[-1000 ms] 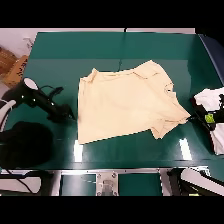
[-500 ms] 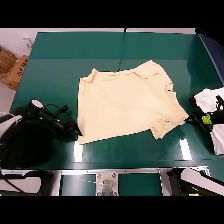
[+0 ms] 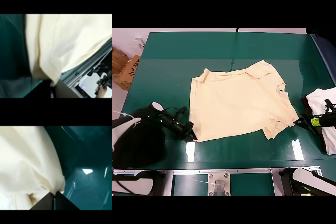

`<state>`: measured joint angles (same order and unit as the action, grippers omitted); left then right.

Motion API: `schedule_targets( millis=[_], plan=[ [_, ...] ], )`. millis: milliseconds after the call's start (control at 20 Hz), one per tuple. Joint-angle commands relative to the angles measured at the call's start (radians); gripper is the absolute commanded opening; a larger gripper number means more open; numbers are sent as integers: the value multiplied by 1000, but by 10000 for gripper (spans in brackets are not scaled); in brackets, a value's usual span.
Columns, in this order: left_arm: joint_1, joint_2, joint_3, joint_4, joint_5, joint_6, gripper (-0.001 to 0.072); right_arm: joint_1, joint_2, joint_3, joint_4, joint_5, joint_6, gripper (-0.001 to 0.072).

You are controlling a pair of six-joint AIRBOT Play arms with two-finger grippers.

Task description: Fold the shirts.

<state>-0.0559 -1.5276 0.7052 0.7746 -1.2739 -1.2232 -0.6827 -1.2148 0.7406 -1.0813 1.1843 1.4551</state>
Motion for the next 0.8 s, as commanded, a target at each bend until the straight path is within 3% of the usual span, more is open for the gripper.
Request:
schedule_targets(
  millis=[0, 150, 350, 550, 750],
  plan=[
    [-5, 2, 72, -13, -79, 19, 26, 1, -1, -1, 62, 3, -6, 19],
    [-5, 21, 190, -13, -106, -19, 26, 1, 9, 6, 145, 48, -58, 18],
    [-5, 189, 370, 10, -122, -43, 25, 0, 129, 53, 306, 113, -114, 18],
    [-5, 354, 705, 75, -124, -86, 25, -2, 329, 259, 472, 179, -110, 19],
    [-5, 479, 1067, 83, -71, -109, 25, -47, 515, 570, 566, 157, -71, 19]
  ],
)
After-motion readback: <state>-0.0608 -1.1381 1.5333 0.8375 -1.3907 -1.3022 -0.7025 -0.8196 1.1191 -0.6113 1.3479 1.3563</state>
